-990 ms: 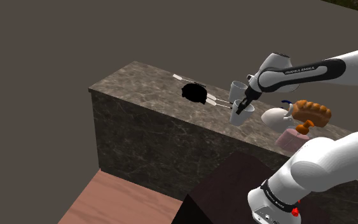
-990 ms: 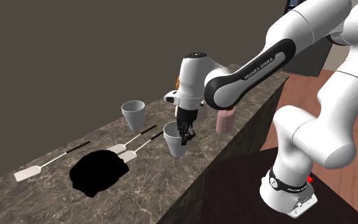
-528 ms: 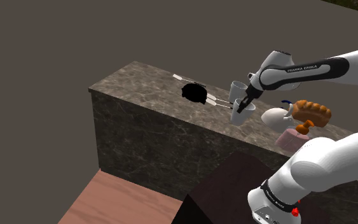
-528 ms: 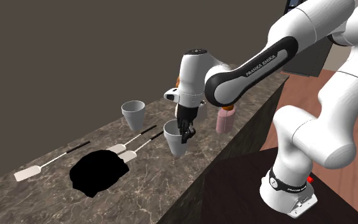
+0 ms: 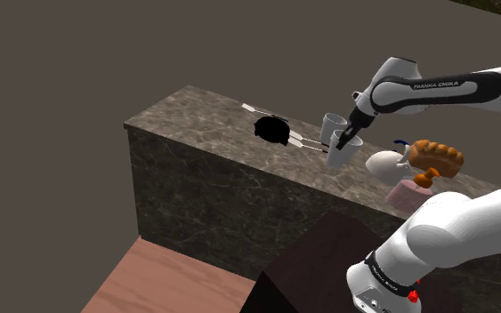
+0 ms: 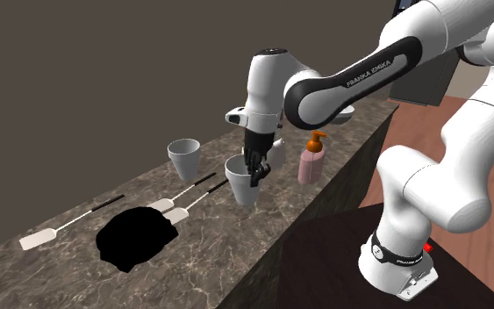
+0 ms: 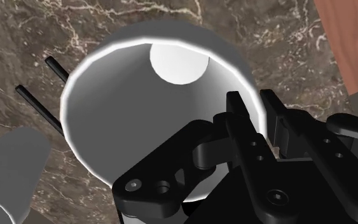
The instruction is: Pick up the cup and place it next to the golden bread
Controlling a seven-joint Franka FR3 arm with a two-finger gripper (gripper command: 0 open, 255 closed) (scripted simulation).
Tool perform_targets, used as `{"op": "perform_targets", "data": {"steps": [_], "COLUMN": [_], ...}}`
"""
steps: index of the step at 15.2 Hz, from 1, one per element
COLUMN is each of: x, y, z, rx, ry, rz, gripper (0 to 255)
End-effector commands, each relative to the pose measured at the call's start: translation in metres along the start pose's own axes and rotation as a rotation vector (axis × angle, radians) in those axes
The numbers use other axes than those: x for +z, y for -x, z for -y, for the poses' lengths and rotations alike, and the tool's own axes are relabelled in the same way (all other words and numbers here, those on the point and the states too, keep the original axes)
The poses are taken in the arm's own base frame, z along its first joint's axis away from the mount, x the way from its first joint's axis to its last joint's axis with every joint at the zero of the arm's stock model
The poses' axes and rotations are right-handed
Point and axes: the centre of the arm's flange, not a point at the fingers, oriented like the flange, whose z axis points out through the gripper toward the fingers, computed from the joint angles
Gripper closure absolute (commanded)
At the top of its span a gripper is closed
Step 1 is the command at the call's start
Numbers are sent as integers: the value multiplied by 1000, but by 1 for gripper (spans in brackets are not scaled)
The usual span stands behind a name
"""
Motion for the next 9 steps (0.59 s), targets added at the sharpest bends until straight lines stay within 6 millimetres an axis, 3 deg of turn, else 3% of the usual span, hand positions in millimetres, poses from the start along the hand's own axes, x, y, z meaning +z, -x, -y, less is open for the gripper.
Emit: {"op": "perform_targets", "data": {"steps": [1, 9], "x": [-11, -53], "y": [-1, -5], "z": [0, -1], "rx": [0, 0], "ry": [0, 0], "rz": [0, 0], "gripper": [255, 255]}}
